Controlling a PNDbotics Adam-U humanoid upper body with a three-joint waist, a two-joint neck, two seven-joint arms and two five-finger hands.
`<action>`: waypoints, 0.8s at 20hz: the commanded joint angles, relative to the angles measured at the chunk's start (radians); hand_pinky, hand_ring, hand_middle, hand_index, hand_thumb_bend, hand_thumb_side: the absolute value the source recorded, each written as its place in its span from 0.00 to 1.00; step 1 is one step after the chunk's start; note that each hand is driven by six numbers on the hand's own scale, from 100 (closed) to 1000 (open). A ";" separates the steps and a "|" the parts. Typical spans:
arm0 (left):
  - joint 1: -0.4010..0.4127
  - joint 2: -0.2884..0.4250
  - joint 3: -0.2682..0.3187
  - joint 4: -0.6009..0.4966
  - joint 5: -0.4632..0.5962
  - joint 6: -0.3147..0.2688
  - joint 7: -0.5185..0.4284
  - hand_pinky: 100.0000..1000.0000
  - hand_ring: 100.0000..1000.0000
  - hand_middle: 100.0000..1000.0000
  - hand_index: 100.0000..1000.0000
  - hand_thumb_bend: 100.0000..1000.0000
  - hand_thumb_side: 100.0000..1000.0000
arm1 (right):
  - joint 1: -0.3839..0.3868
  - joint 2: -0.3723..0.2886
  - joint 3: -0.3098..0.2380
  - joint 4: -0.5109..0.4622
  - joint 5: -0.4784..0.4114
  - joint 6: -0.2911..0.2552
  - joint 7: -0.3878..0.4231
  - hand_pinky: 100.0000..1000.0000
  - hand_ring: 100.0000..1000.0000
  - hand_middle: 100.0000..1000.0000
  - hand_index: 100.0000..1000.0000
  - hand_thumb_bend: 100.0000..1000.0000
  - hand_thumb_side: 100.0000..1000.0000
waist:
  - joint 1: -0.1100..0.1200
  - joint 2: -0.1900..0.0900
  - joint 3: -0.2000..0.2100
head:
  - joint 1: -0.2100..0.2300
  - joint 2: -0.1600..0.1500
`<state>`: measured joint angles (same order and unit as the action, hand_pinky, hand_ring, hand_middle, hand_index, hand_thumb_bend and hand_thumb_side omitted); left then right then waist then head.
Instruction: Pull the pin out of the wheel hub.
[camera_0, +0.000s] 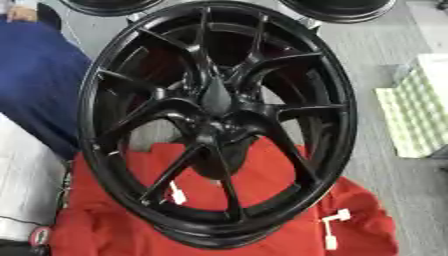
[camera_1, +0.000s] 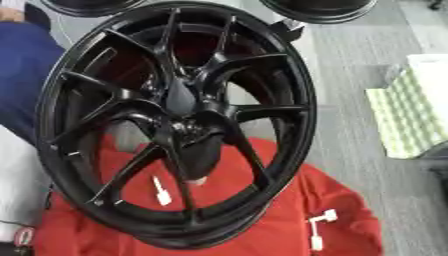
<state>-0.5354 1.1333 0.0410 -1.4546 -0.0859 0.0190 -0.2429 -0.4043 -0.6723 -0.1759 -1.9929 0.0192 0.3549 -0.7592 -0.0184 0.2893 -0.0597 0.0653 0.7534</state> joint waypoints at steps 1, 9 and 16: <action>0.030 0.038 0.040 0.031 0.012 -0.028 0.006 0.76 0.50 0.28 0.52 0.00 0.23 | -0.011 -0.018 -0.017 -0.007 0.011 0.146 -0.148 0.33 0.58 0.46 0.71 0.09 0.32 | -0.001 -0.020 0.001 | 0.000 -0.012; 0.077 0.012 0.041 0.104 -0.138 -0.152 -0.081 0.95 0.91 0.85 0.94 0.17 1.00 | -0.013 -0.011 -0.016 -0.007 0.009 0.143 -0.148 0.33 0.58 0.46 0.71 0.08 0.32 | -0.006 -0.015 -0.004 | 0.013 -0.018; 0.071 -0.005 0.070 0.084 -0.081 -0.078 0.009 0.85 0.75 0.66 0.76 0.00 0.68 | -0.012 -0.013 -0.021 -0.007 0.011 0.147 -0.148 0.33 0.58 0.46 0.71 0.09 0.32 | -0.010 -0.012 -0.002 | 0.007 -0.012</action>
<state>-0.4504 1.0989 0.0876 -1.3537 -0.1860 -0.0725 -0.2520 -0.4051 -0.6639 -0.1818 -1.9929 0.0235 0.3547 -0.7594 -0.0306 0.2903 -0.0617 0.0729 0.7448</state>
